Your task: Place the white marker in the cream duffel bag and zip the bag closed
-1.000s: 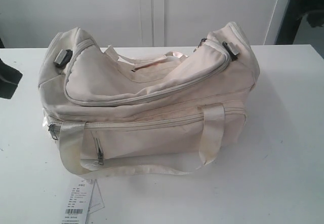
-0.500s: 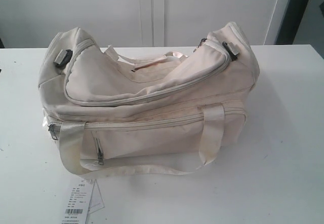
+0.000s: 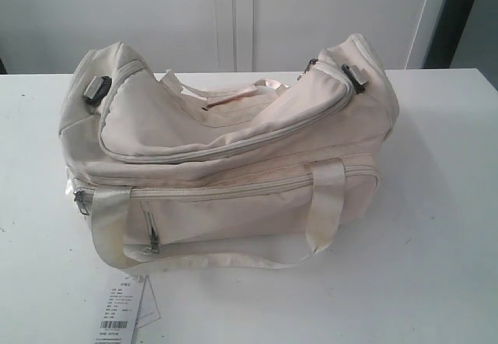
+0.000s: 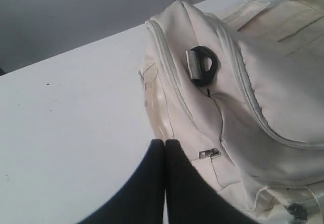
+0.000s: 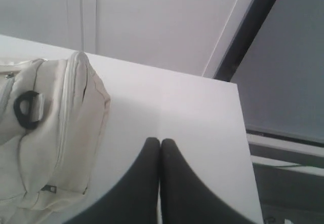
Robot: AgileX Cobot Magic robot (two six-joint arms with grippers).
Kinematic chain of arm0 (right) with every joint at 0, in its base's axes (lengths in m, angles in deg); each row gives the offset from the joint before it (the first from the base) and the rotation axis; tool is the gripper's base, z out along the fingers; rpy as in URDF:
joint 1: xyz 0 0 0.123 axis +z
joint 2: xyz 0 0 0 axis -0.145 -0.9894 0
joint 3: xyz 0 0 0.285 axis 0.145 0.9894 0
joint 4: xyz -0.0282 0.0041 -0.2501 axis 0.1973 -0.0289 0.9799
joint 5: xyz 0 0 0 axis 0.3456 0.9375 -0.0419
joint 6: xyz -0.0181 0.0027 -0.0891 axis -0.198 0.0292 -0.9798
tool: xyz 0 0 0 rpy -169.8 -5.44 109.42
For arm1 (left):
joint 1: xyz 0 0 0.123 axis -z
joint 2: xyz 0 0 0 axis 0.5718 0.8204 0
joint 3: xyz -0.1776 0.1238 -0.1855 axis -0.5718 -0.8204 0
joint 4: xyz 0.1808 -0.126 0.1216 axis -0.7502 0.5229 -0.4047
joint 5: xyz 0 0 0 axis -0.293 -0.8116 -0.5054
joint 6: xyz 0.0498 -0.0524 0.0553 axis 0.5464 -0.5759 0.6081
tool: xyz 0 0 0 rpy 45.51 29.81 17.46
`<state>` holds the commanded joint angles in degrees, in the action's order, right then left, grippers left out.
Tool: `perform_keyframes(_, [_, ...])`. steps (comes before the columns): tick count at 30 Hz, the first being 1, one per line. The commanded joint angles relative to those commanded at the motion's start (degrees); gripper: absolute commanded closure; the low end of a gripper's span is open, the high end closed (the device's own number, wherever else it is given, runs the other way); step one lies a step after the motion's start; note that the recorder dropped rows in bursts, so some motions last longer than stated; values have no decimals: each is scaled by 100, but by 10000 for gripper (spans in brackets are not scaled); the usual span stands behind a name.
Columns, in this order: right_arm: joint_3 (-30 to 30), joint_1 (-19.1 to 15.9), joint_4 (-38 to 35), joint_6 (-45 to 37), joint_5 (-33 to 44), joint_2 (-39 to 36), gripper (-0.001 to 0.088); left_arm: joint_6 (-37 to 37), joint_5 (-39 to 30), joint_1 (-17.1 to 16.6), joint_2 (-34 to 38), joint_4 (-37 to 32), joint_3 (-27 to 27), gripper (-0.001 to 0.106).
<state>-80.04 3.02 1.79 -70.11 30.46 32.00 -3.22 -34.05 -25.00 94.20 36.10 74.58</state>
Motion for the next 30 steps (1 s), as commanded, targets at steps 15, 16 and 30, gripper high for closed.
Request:
perform_keyframes(15, [1284,0,-9,-3,-661,1719,868,-449,868,0,-1214,0,-1002,1053])
perform_keyframes(16, [1399,11,-9,-3,-716,1822,868,-479,868,0,-1298,0,-1066,1053])
perform_keyframes(30, [2453,11,-35,7,-1343,3156,868,-532,1266,12,-2375,0,-1949,1053])
